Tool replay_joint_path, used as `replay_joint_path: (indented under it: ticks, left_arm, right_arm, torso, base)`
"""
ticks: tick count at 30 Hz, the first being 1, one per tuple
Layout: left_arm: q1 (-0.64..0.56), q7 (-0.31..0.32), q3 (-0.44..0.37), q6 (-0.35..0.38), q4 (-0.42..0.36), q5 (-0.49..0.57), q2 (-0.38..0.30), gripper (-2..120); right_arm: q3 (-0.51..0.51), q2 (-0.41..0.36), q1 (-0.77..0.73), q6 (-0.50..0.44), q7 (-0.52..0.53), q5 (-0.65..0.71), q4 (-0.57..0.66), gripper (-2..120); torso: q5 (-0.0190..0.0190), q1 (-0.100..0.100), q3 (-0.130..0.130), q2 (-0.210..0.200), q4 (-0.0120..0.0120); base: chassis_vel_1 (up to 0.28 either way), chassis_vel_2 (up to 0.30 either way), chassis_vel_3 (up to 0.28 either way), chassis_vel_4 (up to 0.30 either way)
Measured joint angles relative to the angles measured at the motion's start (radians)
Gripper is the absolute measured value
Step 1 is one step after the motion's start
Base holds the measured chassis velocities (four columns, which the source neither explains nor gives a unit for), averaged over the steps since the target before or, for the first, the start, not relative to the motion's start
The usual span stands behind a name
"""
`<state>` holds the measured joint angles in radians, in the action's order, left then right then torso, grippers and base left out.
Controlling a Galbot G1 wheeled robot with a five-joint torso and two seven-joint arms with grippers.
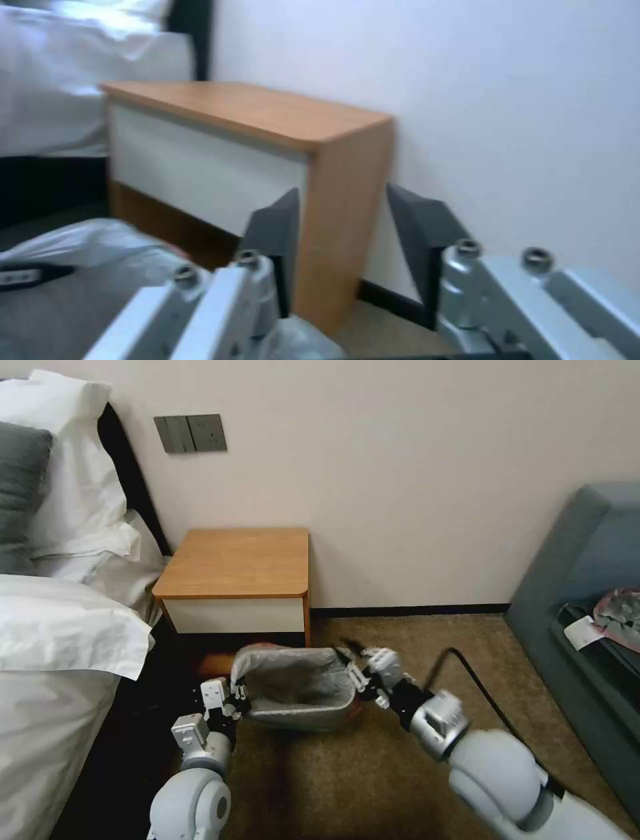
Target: Pick up the garbage bag from the table and place it over the trash can.
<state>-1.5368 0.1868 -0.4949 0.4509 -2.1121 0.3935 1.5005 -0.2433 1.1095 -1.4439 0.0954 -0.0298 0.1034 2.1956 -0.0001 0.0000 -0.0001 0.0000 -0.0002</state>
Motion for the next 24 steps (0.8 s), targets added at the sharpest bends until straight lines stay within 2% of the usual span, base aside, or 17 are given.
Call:
replay_joint_path:
  ticks: [1,2,6,7,9,10,17,24]
  left_arm:
    - [0.003,0.000,0.000,0.017,0.007,0.020,-0.003,8]
    - [0.003,0.000,0.000,0.017,0.007,0.020,-0.003,8]
    - [0.005,-0.020,0.002,0.090,0.028,0.074,-0.010,8]
    - [0.005,-0.020,0.002,0.090,0.028,0.074,-0.010,8]
    - [0.004,-0.031,0.006,0.104,0.045,0.089,-0.012,8]
    - [0.004,-0.031,0.006,0.104,0.045,0.089,-0.012,8]
    - [0.004,-0.056,0.014,0.109,0.066,0.085,-0.008,8]
    - [-0.006,-0.067,0.009,0.093,0.085,0.094,-0.005,8]
  right_arm:
    - [-0.036,0.039,-0.049,-0.051,-0.010,-0.020,-0.018,43]
    - [-0.036,0.039,-0.049,-0.051,-0.010,-0.020,-0.018,43]
    - [-0.137,0.149,-0.161,-0.174,-0.048,-0.052,-0.060,59]
    - [-0.137,0.149,-0.161,-0.174,-0.048,-0.052,-0.060,59]
    - [-0.163,0.185,-0.181,-0.205,-0.060,-0.052,-0.068,71]
    - [-0.163,0.185,-0.181,-0.205,-0.060,-0.052,-0.068,71]
    - [-0.159,0.226,-0.175,-0.219,-0.084,-0.056,-0.087,98]
    - [-0.147,0.231,-0.167,-0.228,-0.106,-0.059,-0.096,100]
  torso:
    - [0.0000,0.000,0.000,0.000,0.0001]
    - [0.0000,0.000,0.000,0.000,0.0001]
    - [0.0000,0.000,0.000,0.000,0.0001]
    - [0.0000,0.000,0.000,0.000,0.0001]
    - [-0.0001,0.000,0.000,0.000,0.0002]
    - [-0.0001,0.000,0.000,0.000,0.0002]
    - [0.0002,0.000,0.000,0.000,0.0004]
    - [0.0001,0.000,0.000,0.000,0.0003]
  base:
    - [0.000,0.000,0.000,0.000]
    - [0.000,0.000,0.000,0.000]
    - [0.000,0.000,0.000,0.000]
    - [0.000,0.000,0.000,0.000]
    - [0.000,0.000,0.000,0.000]
    - [0.000,0.000,0.000,0.000]
    - [0.000,0.000,0.000,0.000]
    - [0.000,0.000,0.000,0.000]
